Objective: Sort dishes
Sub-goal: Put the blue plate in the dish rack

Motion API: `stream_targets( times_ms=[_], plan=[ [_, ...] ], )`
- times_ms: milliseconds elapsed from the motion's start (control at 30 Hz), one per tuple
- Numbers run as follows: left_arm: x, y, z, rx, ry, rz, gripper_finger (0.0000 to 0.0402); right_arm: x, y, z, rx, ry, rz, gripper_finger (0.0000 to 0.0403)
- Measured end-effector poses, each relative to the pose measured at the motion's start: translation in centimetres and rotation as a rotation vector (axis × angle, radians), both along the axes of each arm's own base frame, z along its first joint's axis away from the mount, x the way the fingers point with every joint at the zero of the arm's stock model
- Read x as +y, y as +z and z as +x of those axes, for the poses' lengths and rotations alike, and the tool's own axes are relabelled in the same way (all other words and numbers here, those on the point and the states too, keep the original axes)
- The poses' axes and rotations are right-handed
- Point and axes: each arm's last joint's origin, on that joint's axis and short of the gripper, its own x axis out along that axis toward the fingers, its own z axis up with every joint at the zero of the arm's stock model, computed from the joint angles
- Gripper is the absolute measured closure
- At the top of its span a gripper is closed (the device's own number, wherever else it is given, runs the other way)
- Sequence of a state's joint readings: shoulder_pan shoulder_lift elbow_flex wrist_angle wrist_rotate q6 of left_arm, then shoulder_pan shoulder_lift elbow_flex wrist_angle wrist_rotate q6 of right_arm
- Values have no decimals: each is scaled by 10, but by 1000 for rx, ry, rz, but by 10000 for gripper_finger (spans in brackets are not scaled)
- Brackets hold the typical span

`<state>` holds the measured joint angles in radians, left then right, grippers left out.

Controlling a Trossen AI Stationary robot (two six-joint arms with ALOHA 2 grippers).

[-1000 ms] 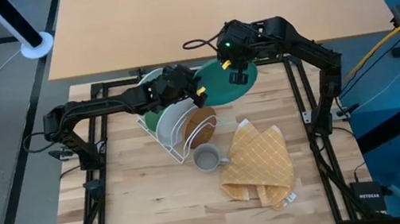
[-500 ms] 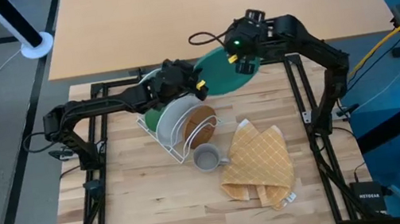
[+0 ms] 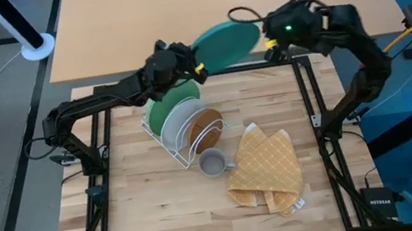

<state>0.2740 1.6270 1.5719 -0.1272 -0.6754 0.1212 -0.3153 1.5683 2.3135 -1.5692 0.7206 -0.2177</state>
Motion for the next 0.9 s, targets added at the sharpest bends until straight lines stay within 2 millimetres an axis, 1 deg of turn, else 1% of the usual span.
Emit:
stream_targets(
  times_ms=[100,233,367,467,567,667,900],
  plan=[
    [-2,14,-14,42,69,30,379,4,5,-11,-48,-8,3,258],
    [-8,33,-39,50,137,45,379,7,10,-21,-96,-22,7,258],
    [-17,49,-68,55,219,55,378,8,11,-23,-104,-14,15,258],
    [-25,55,-88,54,250,24,379,8,11,-23,-105,-10,19,258],
    [-32,53,-104,84,258,-33,379,9,10,-23,-107,-2,28,258],
    [-36,46,-116,116,297,-88,379,9,10,-22,-110,10,40,258],
    [-40,30,-130,192,386,-169,378,9,10,-22,-110,11,40,258]
  ],
)
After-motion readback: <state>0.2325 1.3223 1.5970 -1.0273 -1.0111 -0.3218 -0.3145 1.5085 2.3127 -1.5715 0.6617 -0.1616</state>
